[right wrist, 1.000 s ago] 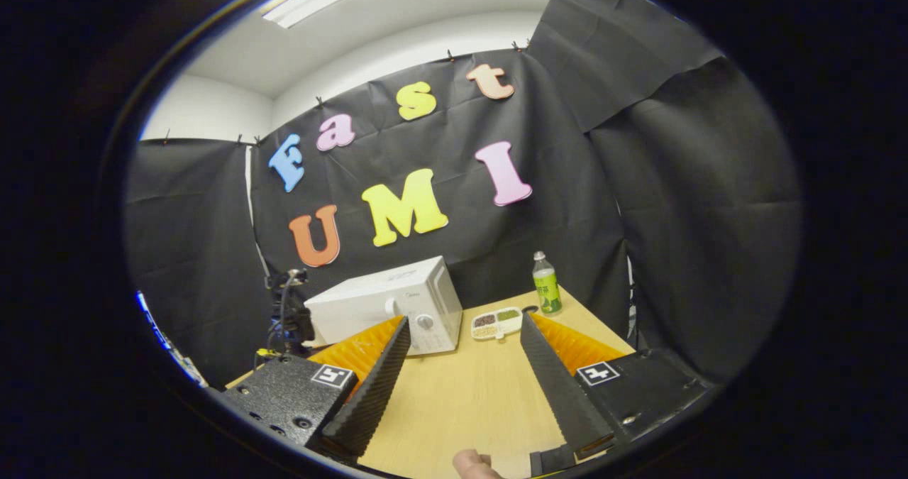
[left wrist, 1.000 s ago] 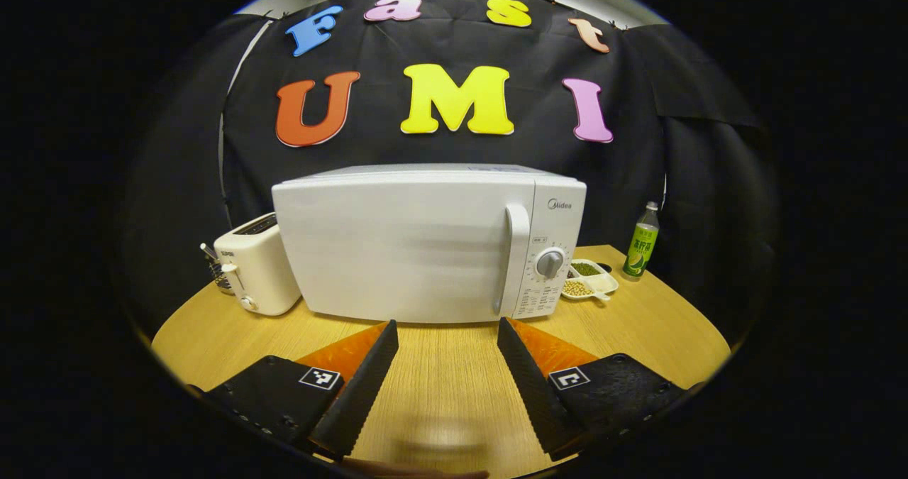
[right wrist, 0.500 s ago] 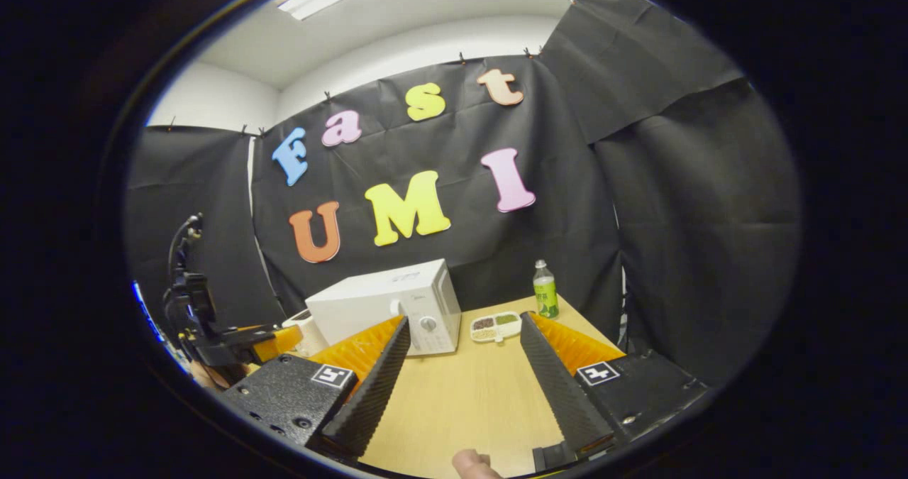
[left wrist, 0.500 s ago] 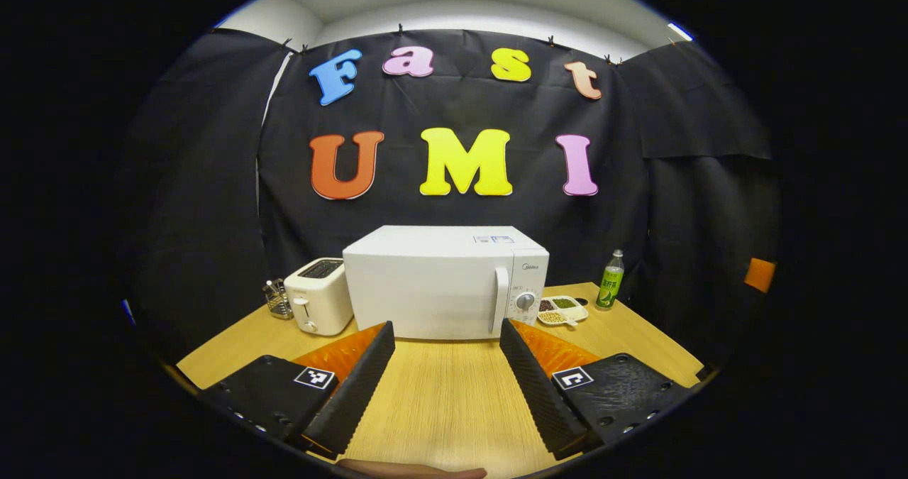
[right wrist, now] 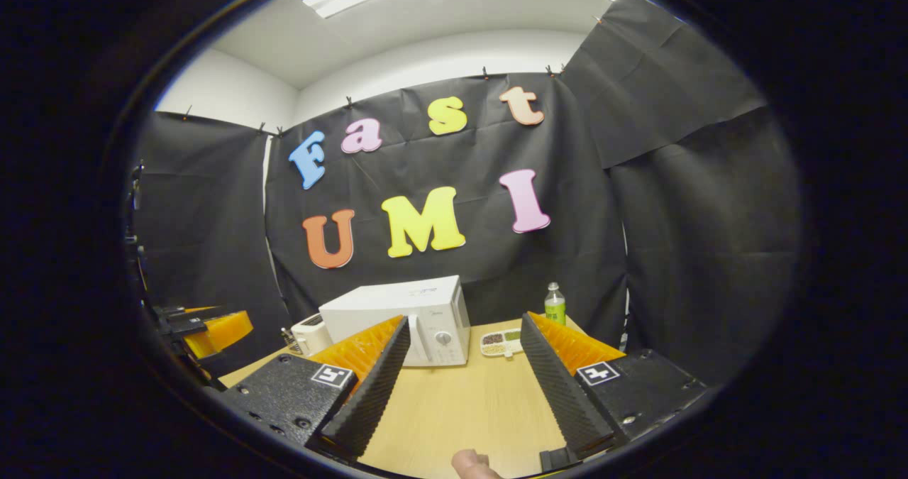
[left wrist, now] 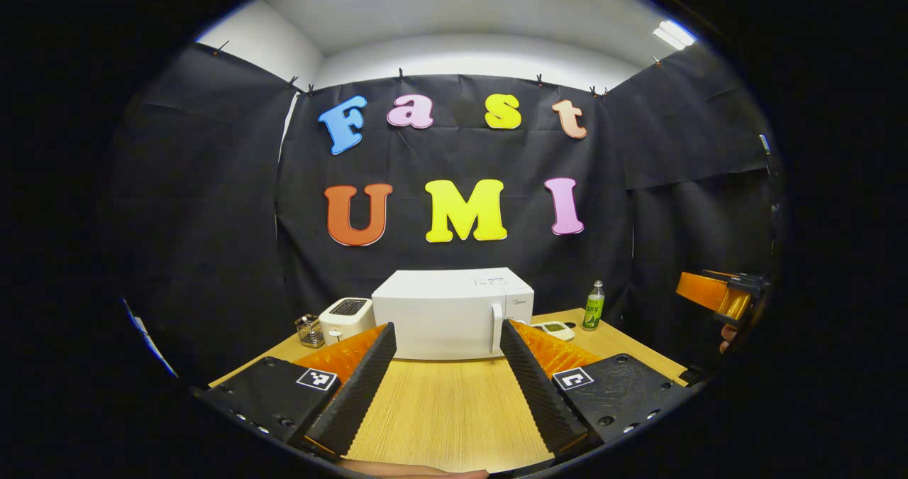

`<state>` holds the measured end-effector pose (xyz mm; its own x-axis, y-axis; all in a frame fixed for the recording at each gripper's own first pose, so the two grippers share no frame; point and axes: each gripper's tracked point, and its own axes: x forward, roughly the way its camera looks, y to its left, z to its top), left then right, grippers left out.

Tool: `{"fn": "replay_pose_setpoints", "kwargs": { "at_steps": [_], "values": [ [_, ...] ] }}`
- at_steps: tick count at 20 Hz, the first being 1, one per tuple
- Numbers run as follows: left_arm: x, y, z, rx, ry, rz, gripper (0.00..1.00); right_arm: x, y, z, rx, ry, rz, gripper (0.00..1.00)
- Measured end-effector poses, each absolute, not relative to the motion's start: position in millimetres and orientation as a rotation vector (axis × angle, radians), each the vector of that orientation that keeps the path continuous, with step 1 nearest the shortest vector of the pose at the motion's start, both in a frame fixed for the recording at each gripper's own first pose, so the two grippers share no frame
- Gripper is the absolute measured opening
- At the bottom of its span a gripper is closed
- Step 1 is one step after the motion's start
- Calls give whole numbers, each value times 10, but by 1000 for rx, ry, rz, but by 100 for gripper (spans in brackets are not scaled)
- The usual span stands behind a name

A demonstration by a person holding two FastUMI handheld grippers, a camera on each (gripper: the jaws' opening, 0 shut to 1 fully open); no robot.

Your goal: Open the microwave oven with the left hand, put the food in, and close the microwave oven.

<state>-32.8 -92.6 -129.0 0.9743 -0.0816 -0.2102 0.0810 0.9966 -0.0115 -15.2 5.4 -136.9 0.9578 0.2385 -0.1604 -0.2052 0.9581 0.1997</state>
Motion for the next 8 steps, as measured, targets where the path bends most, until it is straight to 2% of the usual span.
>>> {"fn": "replay_pose_setpoints", "kwargs": {
  "at_steps": [1, 2, 6, 7, 8],
  "values": [
    [-381, -881, -1255, 7, 199, -73, 94, -168, 96, -1346, 181, 181, 234, 89],
    [-448, -881, -1214, 22, 183, -77, 94, -194, 141, -1322, 175, 176, 241, 99],
    [-550, -858, -1124, 37, 141, -83, 94, -297, 294, -1275, 147, 156, 268, 100],
    [-568, -860, -1132, 29, 145, -85, 94, -319, 326, -1284, 136, 156, 273, 89],
    [-580, -862, -1143, 19, 149, -88, 94, -329, 346, -1288, 125, 156, 277, 89]
  ]
}}
